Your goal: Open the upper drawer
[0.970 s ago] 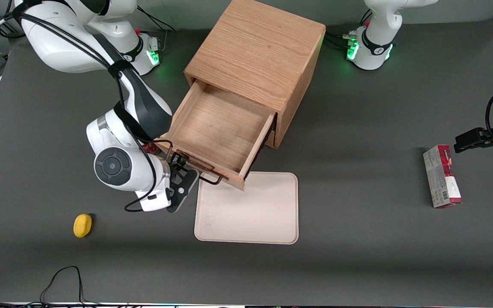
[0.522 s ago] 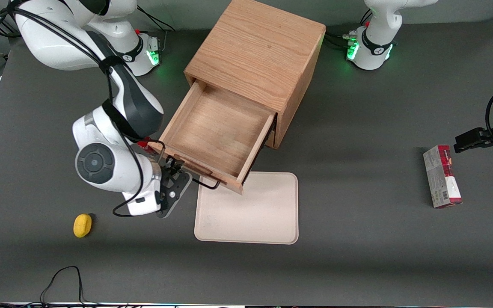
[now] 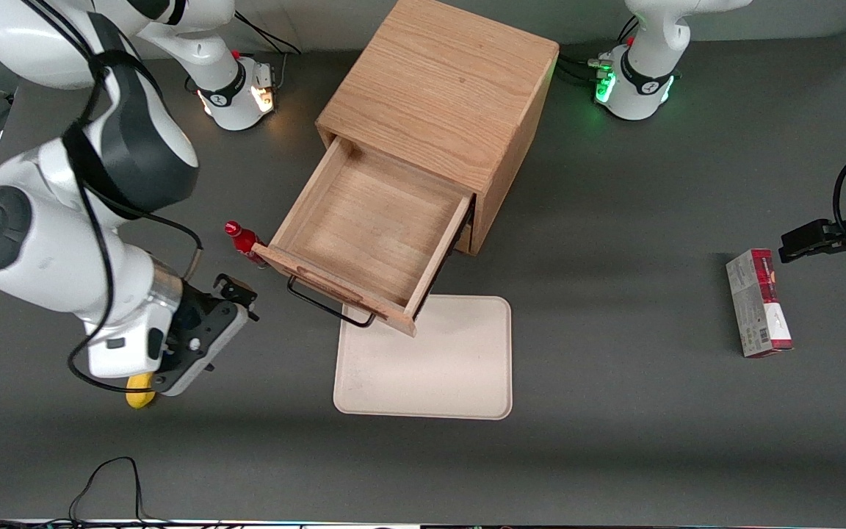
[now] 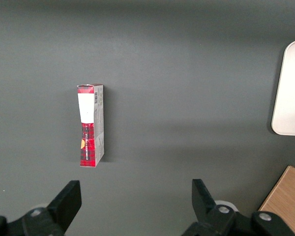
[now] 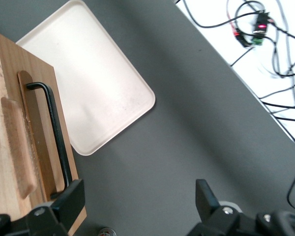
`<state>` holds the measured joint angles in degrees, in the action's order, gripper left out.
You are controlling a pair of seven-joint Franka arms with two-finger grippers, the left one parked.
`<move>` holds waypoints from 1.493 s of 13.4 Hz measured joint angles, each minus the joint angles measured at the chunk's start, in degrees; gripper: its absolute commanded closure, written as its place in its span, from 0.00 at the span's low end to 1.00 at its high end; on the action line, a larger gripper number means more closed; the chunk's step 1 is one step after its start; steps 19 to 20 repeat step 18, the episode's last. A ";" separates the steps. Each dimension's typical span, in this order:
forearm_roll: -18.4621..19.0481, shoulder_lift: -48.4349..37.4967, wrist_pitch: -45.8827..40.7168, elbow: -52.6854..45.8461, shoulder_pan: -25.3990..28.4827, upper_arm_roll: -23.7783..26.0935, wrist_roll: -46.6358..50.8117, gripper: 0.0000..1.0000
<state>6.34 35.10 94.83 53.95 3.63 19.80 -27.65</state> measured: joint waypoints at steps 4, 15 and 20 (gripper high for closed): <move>-12.31 -11.13 -7.38 8.84 -0.54 -15.60 11.22 0.00; -7.83 -47.60 -3.42 50.60 -0.43 -16.56 33.22 0.00; -7.66 -46.75 -2.20 50.75 -0.46 -16.88 33.92 0.00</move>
